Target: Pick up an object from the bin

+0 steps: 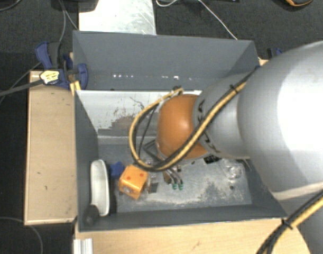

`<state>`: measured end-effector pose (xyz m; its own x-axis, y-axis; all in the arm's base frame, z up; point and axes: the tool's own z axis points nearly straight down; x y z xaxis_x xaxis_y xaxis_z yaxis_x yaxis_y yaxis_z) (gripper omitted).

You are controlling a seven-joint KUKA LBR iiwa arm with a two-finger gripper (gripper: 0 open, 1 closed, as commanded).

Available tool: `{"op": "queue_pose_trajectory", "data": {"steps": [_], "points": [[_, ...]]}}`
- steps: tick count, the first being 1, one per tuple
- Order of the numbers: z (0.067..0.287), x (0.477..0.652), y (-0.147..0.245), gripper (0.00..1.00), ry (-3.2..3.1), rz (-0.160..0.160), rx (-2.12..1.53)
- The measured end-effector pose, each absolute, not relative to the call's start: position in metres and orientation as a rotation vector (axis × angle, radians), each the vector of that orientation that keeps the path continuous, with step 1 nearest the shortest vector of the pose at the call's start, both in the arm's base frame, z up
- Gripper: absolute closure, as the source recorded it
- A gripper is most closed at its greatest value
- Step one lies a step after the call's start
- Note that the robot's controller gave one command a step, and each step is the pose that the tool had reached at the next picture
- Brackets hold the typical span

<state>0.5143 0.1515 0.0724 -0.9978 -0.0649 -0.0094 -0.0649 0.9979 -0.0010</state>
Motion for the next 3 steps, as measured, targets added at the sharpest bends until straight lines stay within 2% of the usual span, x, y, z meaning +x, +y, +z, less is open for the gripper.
{"op": "queue_pose_trajectory", "data": {"steps": [1, 2, 3], "points": [[0.072, 0.514, 0.152, 1.00, 3.130, -0.001, -0.105], [0.070, 0.562, 0.188, 1.00, 3.122, -0.008, -0.204], [0.070, 0.498, 0.167, 1.00, 3.133, -0.002, -0.117]]}}
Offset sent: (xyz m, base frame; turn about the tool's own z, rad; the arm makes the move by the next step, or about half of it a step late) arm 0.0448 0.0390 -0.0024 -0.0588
